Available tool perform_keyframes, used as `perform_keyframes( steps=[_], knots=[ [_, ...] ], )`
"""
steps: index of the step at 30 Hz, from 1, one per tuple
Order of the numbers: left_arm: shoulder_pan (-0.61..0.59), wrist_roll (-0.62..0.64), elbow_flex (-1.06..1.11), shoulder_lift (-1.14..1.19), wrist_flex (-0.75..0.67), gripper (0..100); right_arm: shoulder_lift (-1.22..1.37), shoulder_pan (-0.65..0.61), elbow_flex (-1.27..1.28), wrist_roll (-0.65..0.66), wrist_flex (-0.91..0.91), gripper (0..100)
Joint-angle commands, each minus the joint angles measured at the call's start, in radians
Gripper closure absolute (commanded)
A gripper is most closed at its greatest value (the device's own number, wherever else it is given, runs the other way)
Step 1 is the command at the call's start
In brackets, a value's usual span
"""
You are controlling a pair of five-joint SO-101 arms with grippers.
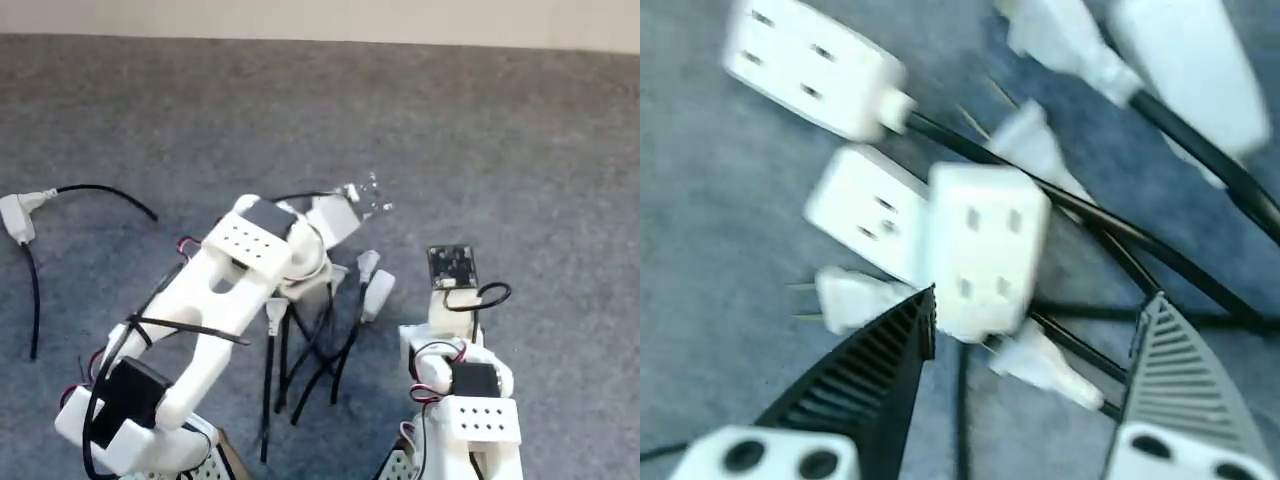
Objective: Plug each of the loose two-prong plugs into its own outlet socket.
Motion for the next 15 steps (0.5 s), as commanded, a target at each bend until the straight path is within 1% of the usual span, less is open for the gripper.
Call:
perform_keyframes(
  steps=[1, 7, 9, 11, 13, 15],
  knots=[
    [0.010, -0.008, -0.035, 0.038, -0.058, 68, -0.013, -0.012, -0.039, -0.003, -0.019, 69.7],
    [-0.015, -0.008, -0.062, 0.263, -0.157, 69, -0.013, -0.012, -0.039, -0.003, -0.018, 69.6],
    [-0.030, -0.008, -0.085, 0.303, -0.160, 75, -0.013, -0.012, -0.039, -0.003, -0.018, 69.6],
    [-0.045, -0.009, -0.108, 0.305, -0.149, 86, -0.013, -0.012, -0.039, -0.003, -0.018, 69.6],
    [-0.061, -0.011, -0.162, 0.305, -0.055, 96, -0.013, -0.012, -0.039, -0.003, -0.018, 69.6],
    [-0.073, -0.012, -0.232, 0.306, 0.078, 98, -0.013, -0.012, -0.039, -0.003, -0.019, 69.6]
  ],
)
